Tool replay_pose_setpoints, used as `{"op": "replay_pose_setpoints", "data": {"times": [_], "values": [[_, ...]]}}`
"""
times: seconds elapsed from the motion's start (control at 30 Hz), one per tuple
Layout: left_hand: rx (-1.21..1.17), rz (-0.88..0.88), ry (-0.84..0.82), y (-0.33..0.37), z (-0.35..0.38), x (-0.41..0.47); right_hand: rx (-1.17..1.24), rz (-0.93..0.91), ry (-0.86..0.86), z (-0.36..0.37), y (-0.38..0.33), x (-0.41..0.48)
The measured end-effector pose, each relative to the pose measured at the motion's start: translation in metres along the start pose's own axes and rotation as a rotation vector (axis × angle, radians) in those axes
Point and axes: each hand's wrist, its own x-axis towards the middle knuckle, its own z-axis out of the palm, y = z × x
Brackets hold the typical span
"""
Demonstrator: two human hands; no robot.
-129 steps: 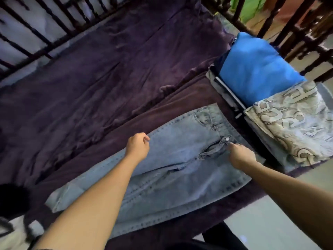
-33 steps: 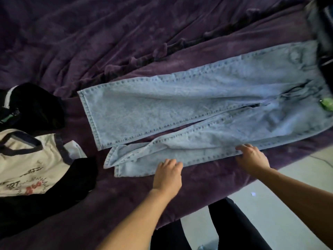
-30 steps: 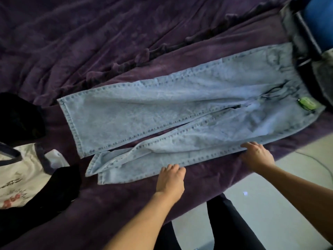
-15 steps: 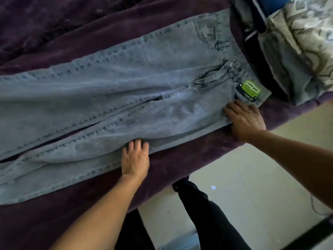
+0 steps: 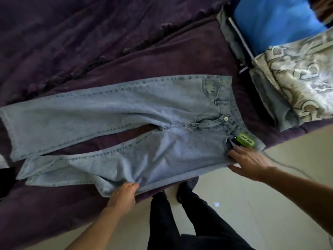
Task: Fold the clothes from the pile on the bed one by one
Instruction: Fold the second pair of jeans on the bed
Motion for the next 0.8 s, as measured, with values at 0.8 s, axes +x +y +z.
{"op": "replay_pose_setpoints", "data": {"times": [0.8], "values": [[-0.235,-0.356,0.62,-0.097,-0.283,0.187,-0.096,0.576,0.113,-0.15,0.053,0.247]]}}
